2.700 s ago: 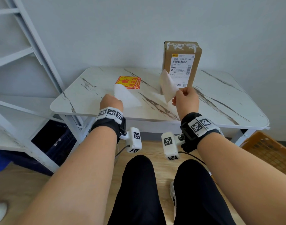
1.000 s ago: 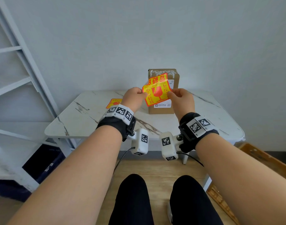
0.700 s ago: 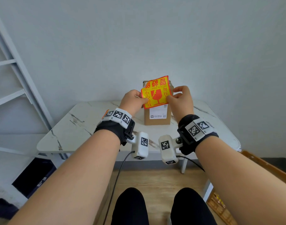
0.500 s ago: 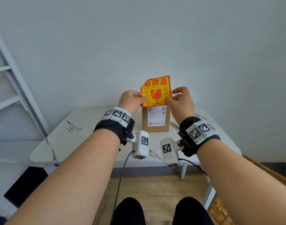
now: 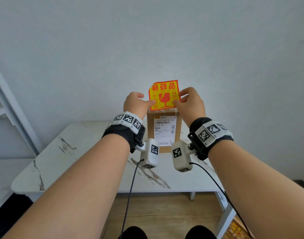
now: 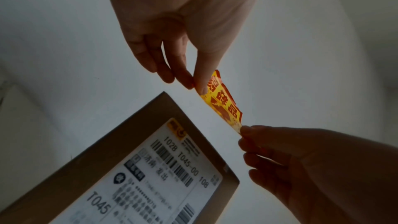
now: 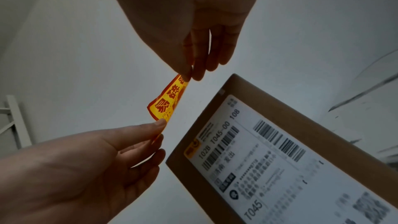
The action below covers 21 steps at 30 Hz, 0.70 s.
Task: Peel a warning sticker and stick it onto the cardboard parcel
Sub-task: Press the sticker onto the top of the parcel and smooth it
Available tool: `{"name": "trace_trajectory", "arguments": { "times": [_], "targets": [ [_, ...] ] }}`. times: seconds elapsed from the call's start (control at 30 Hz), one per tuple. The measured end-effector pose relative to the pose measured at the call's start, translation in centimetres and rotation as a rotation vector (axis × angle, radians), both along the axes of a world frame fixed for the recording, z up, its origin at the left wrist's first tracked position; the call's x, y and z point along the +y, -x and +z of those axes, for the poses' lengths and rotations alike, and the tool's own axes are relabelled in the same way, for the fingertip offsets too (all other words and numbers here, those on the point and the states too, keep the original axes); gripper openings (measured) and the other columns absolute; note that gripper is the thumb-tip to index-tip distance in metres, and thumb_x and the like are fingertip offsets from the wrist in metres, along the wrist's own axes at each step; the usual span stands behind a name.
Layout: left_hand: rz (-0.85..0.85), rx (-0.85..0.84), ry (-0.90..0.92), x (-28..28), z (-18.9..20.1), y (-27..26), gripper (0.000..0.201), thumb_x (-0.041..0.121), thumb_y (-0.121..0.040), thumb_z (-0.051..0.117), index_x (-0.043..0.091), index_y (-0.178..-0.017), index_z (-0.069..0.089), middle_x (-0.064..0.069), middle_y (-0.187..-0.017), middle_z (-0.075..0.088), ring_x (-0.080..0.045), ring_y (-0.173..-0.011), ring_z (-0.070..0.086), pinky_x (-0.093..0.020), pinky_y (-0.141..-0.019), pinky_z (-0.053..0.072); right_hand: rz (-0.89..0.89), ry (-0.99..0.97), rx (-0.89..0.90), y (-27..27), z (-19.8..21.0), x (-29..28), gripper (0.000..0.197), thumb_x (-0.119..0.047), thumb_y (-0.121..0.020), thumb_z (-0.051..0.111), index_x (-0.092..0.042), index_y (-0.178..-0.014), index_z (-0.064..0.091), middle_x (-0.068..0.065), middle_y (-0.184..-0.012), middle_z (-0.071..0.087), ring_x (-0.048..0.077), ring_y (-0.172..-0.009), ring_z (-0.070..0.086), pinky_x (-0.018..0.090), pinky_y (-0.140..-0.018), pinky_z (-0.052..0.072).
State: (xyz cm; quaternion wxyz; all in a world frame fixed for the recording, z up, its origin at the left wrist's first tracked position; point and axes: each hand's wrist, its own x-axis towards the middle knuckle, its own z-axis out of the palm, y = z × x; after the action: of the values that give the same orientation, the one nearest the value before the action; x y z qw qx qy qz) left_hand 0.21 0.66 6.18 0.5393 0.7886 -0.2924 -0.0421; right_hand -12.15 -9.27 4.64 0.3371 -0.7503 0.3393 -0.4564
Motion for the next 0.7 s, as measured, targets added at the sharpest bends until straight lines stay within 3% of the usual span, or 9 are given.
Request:
{"name": "trace_trajectory", "arguments": {
  "times": [0.17, 0.3, 0.43, 0.53, 0.7],
  "targets": [
    [-0.014, 0.014, 0.0, -0.7, -0.8, -0.6, 0.052, 0.03, -0.08, 0.074, 0.012, -0.126, 0.055, -0.006, -0.123, 0.063, -0.017, -0.094, 0.058, -0.026, -0.082, 0.042, -0.01, 0.018, 0.072, -0.6, -0.8, -1.0, 0.018, -0.018, -0.086, 0.061, -0.016, -0.104, 0.058, -0.008, -0.073, 0.052, 0.013, -0.067, 0.054, 0.021, -0.054, 0.041],
    [-0.016, 0.047, -0.007, -1.1, -1.5, -0.8, 0.053, 0.028, -0.078, 0.076, 0.013, -0.124, 0.056, -0.006, -0.123, 0.064, -0.022, -0.108, 0.062, -0.027, -0.084, 0.044, 0.009, 0.03, 0.097, -0.8, -1.5, -1.4, 0.014, -0.016, -0.086, 0.059, -0.015, -0.1, 0.062, -0.01, -0.071, 0.051, 0.006, -0.062, 0.05, 0.019, -0.054, 0.041],
    [-0.015, 0.057, -0.004, -1.5, -1.8, -0.9, 0.052, 0.028, -0.078, 0.076, 0.013, -0.124, 0.057, -0.006, -0.124, 0.064, -0.022, -0.108, 0.063, -0.026, -0.082, 0.043, 0.006, 0.059, 0.106, -0.8, -1.8, -1.6, 0.012, -0.015, -0.085, 0.059, -0.017, -0.095, 0.066, -0.013, -0.067, 0.05, 0.005, -0.062, 0.048, 0.016, -0.053, 0.034],
    [-0.009, 0.061, -0.004, -1.5, -1.8, -1.1, 0.053, 0.028, -0.077, 0.076, 0.012, -0.124, 0.058, -0.007, -0.125, 0.064, -0.023, -0.112, 0.062, -0.03, -0.089, 0.046, 0.009, 0.066, 0.108, -0.8, -2.0, -1.7, 0.011, -0.017, -0.086, 0.059, -0.018, -0.094, 0.067, -0.011, -0.07, 0.053, 0.002, -0.062, 0.048, 0.015, -0.053, 0.035],
    [-0.011, 0.06, 0.003, -1.4, -2.1, -1.3, 0.051, 0.028, -0.076, 0.077, 0.011, -0.122, 0.061, -0.008, -0.125, 0.064, -0.024, -0.113, 0.062, -0.031, -0.094, 0.046, 0.016, 0.089, 0.12, -0.8, -2.2, -1.5, 0.011, -0.017, -0.084, 0.062, -0.018, -0.093, 0.068, -0.008, -0.072, 0.055, 0.01, -0.07, 0.052, 0.016, -0.057, 0.039]
  ]
}}
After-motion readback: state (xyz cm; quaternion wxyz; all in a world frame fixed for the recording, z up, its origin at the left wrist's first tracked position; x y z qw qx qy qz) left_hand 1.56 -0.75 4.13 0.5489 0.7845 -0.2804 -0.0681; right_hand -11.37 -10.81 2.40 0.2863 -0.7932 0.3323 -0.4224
